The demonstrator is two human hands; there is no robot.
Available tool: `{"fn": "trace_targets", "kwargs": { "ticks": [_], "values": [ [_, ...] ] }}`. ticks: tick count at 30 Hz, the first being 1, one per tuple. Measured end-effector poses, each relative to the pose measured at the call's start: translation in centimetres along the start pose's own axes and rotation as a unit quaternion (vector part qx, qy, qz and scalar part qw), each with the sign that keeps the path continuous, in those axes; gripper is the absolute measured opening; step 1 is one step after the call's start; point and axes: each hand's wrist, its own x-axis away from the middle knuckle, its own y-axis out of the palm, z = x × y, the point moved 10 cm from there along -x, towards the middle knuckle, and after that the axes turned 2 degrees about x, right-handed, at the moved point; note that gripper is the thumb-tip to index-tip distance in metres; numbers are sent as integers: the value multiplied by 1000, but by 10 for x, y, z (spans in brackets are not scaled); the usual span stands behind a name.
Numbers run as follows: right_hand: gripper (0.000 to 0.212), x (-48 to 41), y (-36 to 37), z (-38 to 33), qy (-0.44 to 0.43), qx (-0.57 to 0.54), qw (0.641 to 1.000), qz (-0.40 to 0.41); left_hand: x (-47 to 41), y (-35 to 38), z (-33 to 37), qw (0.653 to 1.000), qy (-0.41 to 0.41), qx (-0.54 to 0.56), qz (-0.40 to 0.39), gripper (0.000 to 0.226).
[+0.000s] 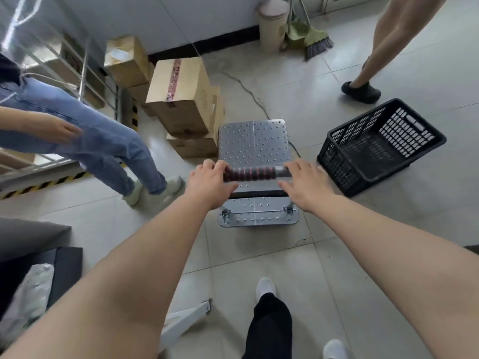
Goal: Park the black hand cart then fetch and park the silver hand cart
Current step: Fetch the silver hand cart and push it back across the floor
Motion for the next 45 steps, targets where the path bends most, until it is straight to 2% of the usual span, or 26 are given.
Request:
{"fn": "trace_targets", "kwargs": {
  "ticks": [2, 7, 9, 13, 21, 26, 35, 45],
  "values": [
    [46, -3, -4, 2, -11, 10, 1000, 5, -1, 1, 0, 1000, -6, 8, -15, 52],
    [41, 15, 21, 15, 1, -90, 993, -82, 17, 31, 9, 996, -19, -14, -86, 51],
    [36, 30, 26, 21, -11, -86, 993, -82, 36, 52, 16, 993, -34, 9, -108, 47],
    [24, 67, 38, 34, -56, -33, 995, -74, 83, 81, 37, 994, -59, 27, -92, 44],
    [37, 154, 68, 71, -111, 21, 992, -59, 176, 118, 85, 992, -101, 30, -75, 40],
    [46, 211, 78, 74, -171, -23, 983, -64, 226, 133, 104, 990, -102, 30, -89, 43],
    [36, 281, 100, 86, -113, -38, 991, -53, 294, 161, 119, 990, -88, 36, -103, 43],
    [35, 409, 134, 74, -71, 1, 997, -29, 405, 200, 130, 997, -39, 34, -64, 37]
  ]
}}
